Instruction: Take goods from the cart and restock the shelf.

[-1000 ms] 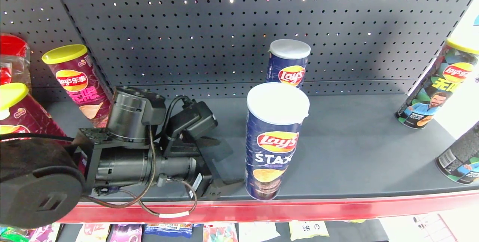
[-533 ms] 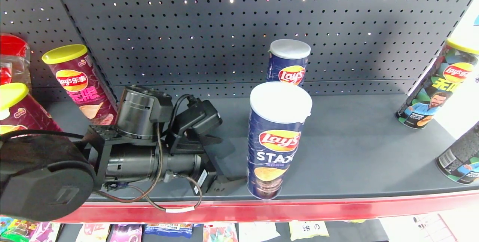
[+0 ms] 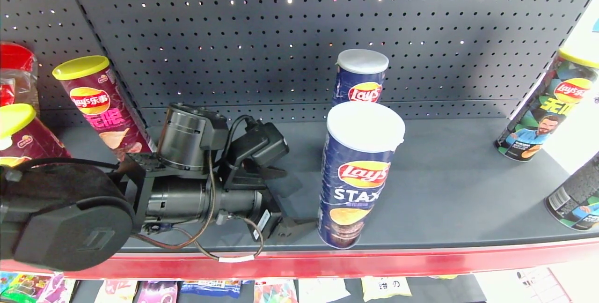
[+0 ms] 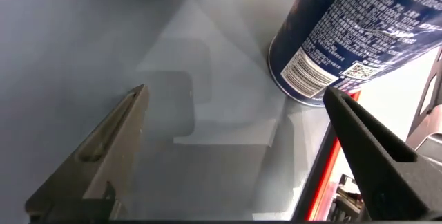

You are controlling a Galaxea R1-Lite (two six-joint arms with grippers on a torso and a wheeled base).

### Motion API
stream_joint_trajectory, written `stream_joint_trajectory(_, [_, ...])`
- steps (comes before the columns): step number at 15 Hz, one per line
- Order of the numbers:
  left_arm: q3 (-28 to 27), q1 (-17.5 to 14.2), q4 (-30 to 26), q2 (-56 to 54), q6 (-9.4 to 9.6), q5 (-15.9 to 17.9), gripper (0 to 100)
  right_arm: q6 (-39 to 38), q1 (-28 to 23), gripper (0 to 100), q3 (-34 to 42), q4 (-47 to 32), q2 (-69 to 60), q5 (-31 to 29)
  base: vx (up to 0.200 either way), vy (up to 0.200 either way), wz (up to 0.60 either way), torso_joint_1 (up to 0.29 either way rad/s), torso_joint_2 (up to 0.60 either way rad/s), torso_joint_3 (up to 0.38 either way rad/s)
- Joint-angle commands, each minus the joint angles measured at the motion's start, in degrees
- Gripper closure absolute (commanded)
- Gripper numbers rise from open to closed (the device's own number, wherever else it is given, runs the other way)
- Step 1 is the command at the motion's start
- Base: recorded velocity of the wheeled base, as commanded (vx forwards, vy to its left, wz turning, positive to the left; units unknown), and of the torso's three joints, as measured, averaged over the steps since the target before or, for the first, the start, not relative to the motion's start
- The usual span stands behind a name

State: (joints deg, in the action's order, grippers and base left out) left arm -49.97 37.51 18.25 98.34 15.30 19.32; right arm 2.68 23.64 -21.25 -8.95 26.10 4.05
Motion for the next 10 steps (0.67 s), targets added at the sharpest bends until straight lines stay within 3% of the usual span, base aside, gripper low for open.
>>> stream_joint_trajectory(1, [-0.4,0.0,0.0,0.3,-0.01,-0.2,0,0.0,0.0,0,0.0,0.0,0.2,0.0,0.0,0.0,0.0,0.0,0.0,0.0])
stream_joint_trajectory(10, [-3.4,0.8,0.0,2.2,-0.01,-0.5,0,0.0,0.0,0,0.3,-0.3,-1.8,-0.6,0.0,0.0,0.0,0.0,0.0,0.0])
